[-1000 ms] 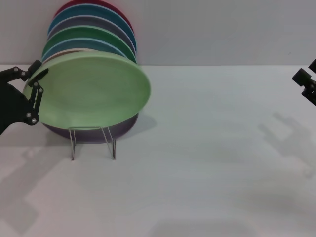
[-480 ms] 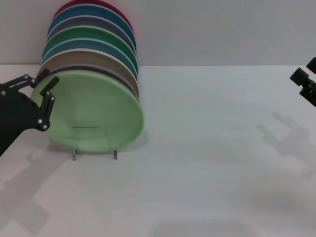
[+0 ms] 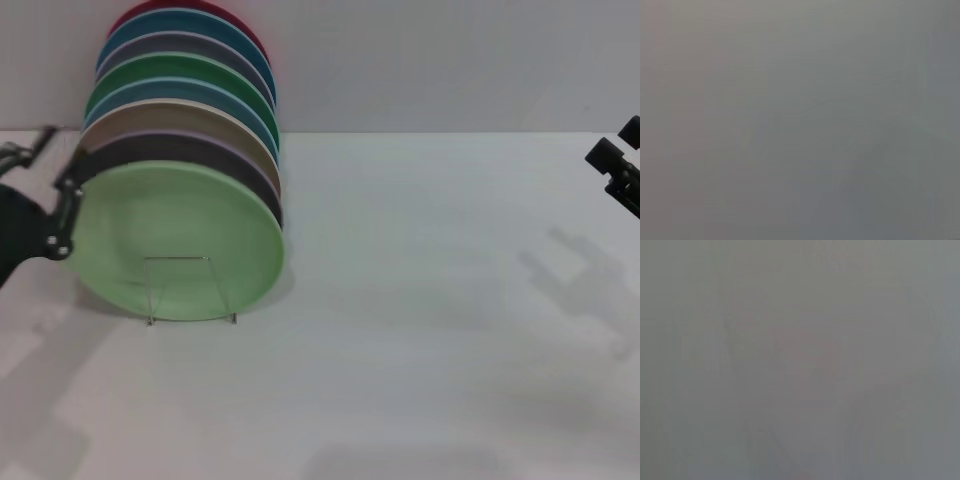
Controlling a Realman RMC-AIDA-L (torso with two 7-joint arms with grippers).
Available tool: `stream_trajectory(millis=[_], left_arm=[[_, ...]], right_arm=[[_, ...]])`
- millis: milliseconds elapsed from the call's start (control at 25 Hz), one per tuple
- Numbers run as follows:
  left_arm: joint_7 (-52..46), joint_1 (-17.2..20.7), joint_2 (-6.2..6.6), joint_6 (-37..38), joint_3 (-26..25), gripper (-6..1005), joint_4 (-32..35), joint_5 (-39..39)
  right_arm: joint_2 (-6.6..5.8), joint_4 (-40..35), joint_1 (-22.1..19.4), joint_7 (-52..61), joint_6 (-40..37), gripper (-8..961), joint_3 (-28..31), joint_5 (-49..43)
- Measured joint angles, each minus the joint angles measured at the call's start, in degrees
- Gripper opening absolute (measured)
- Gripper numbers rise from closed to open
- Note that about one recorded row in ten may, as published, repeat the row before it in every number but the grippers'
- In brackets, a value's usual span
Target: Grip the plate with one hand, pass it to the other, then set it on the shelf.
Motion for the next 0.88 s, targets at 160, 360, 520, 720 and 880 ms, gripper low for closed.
stream_trajectory(millis=[160, 360, 520, 720, 880], left_arm=[[1.4, 5.4, -1.55, 5.0, -6.8, 250, -3.7, 0.0], [-0.8, 14.5, -4.95, 8.0, -17.9, 252, -8.7, -0.1], [-5.9, 16.5, -4.95, 7.5, -18.0, 255, -5.7, 0.1], [-7.4, 18.6, -5.19, 6.5, -17.6, 253, -3.9, 0.2], [-10.8, 18.8, -5.13, 4.8, -18.5, 249, -2.5, 0.0]], right_arm=[[0.17, -0.2, -0.6, -2.6, 0.0, 657, 0.0, 0.0], [0.37, -3.3, -1.0, -8.9, 0.0, 657, 0.2, 0.5], [0.59, -9.3, -0.7, -18.9, 0.1, 657, 0.4, 3.3], [0.70, -12.6, -0.3, -23.1, 0.0, 657, 0.3, 5.8], [0.70, -13.1, -0.3, -23.1, -0.2, 657, 0.5, 6.2]])
